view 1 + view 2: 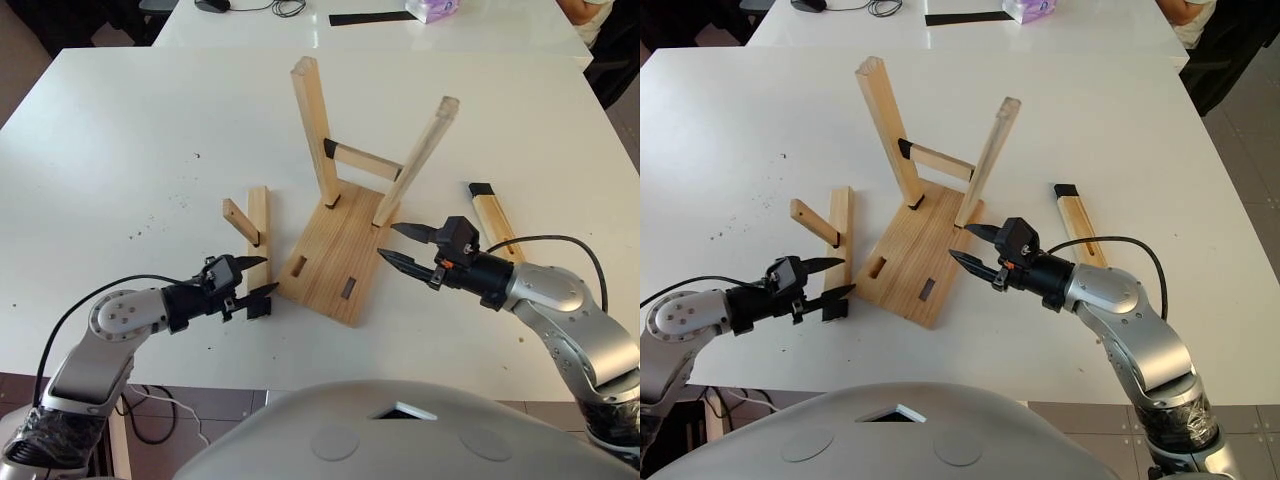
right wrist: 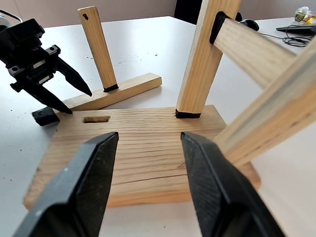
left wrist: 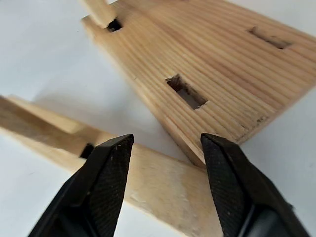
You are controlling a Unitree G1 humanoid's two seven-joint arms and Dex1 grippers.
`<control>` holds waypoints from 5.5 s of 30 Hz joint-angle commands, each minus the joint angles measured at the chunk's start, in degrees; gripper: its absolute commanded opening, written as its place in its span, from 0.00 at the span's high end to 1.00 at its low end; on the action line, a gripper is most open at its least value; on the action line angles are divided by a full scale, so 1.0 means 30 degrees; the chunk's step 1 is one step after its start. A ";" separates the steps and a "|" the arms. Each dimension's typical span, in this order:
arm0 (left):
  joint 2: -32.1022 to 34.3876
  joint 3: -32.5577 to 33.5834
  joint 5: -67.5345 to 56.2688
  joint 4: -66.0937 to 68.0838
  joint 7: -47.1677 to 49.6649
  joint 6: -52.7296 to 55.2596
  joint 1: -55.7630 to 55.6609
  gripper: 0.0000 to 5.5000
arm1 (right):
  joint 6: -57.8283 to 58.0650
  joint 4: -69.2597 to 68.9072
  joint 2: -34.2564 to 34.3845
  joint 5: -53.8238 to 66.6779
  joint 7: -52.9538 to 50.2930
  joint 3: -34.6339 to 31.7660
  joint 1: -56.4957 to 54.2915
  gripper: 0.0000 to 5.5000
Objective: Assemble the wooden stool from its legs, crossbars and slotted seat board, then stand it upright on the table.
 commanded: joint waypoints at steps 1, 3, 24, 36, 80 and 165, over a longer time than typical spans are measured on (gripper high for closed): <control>0.1214 -0.0130 0.1672 0.2237 -0.0815 -0.0041 -0.0393 0.54 | -0.0146 -0.0394 0.0127 -0.0282 -0.0387 0.0073 0.0278 0.58; 0.1450 0.0024 0.1618 0.2857 -0.1046 -0.0221 -0.1196 0.54 | -0.0170 -0.0390 0.0205 -0.0349 -0.0486 0.0082 0.0289 0.58; 0.1001 0.1529 -0.2750 0.0324 -0.3277 0.2580 -0.2693 0.54 | -0.0437 0.1954 0.1347 -0.1559 -0.1438 0.0330 -0.2625 0.58; 0.2629 0.4061 -0.3247 -0.2519 -0.3592 0.5665 0.0190 0.54 | -0.1215 0.2518 0.1185 -0.1981 -0.2010 -0.2127 -0.1621 0.58; -0.3248 0.3258 -0.2528 0.0254 0.4794 1.1607 -0.3134 0.63 | -0.1520 0.1484 0.1788 -0.3014 -0.3018 -0.1640 -0.0299 0.58; -0.1400 0.4064 -1.1559 -0.3756 0.0266 1.1213 -0.4292 0.35 | 0.7425 0.2909 -0.6524 1.4066 0.4071 -0.6758 -1.0757 0.64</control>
